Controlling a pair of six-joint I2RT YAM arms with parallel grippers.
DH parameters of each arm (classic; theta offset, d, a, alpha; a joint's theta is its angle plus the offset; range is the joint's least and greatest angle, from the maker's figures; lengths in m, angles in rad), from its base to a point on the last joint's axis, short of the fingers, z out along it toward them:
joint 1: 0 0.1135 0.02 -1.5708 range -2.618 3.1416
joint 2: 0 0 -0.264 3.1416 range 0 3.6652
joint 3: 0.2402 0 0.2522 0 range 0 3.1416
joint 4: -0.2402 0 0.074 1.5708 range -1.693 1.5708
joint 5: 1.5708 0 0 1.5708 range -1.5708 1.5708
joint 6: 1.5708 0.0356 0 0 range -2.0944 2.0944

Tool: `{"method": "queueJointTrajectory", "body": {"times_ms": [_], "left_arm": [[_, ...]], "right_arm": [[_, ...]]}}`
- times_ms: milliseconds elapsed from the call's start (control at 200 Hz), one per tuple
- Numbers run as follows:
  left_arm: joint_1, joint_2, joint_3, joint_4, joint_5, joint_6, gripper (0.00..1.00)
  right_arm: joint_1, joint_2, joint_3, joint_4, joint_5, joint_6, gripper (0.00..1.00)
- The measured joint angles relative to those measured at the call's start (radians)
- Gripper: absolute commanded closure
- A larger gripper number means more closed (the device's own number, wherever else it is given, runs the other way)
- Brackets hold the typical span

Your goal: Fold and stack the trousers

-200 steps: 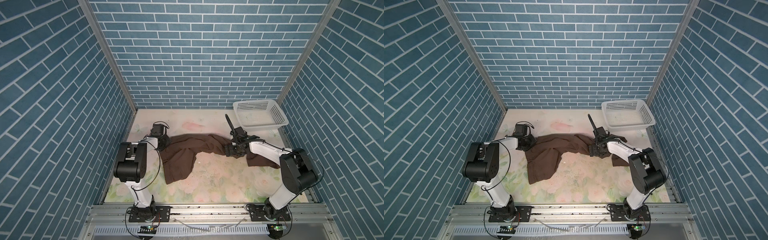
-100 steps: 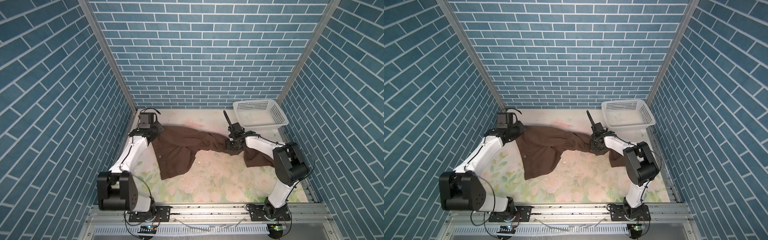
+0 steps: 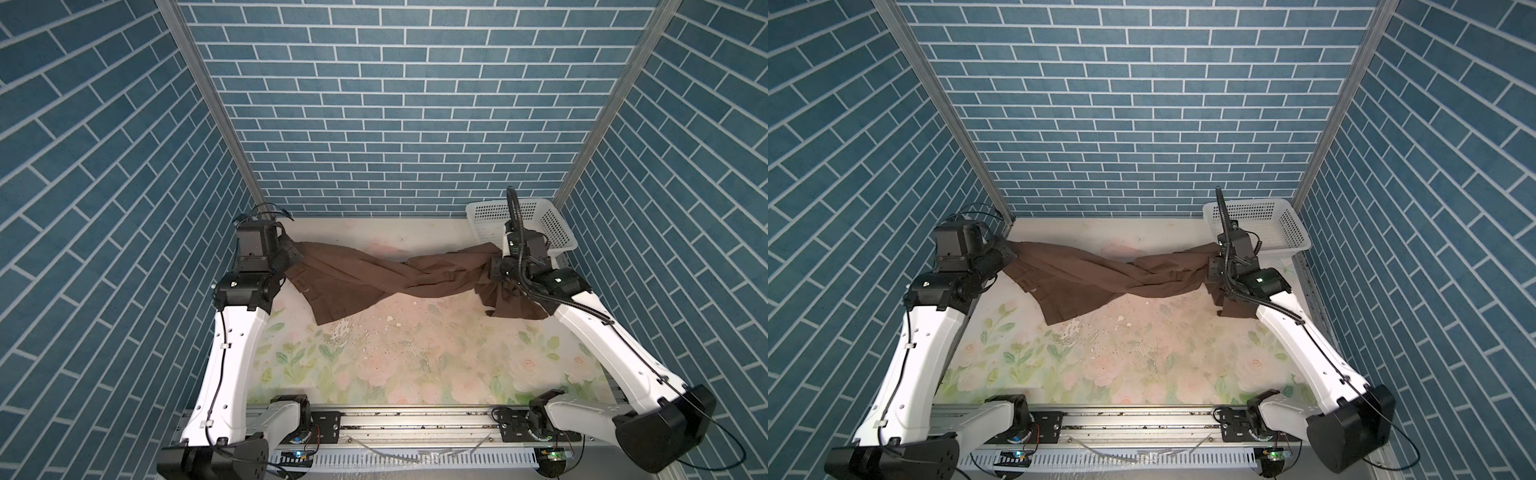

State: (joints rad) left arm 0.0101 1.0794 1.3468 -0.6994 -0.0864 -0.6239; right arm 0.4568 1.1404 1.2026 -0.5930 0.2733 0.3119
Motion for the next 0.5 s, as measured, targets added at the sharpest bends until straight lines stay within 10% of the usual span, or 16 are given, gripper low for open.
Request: {"method": "queueJointTrajectory", "body": {"times_ms": [335,500], "left_arm": [[0.000,-0.111,0.227,-0.108,-0.048,0.005,1.00],[0.000,-0.111,0.314,-0.138,-0.053,0.012,1.00]], "right_arm": [[-0.001,0.020,0.052,-0.049,-0.033,-0.014,0.85],[-0.002,0.284,0.068,0.003,-0.057,-0.059,1.00]]}}
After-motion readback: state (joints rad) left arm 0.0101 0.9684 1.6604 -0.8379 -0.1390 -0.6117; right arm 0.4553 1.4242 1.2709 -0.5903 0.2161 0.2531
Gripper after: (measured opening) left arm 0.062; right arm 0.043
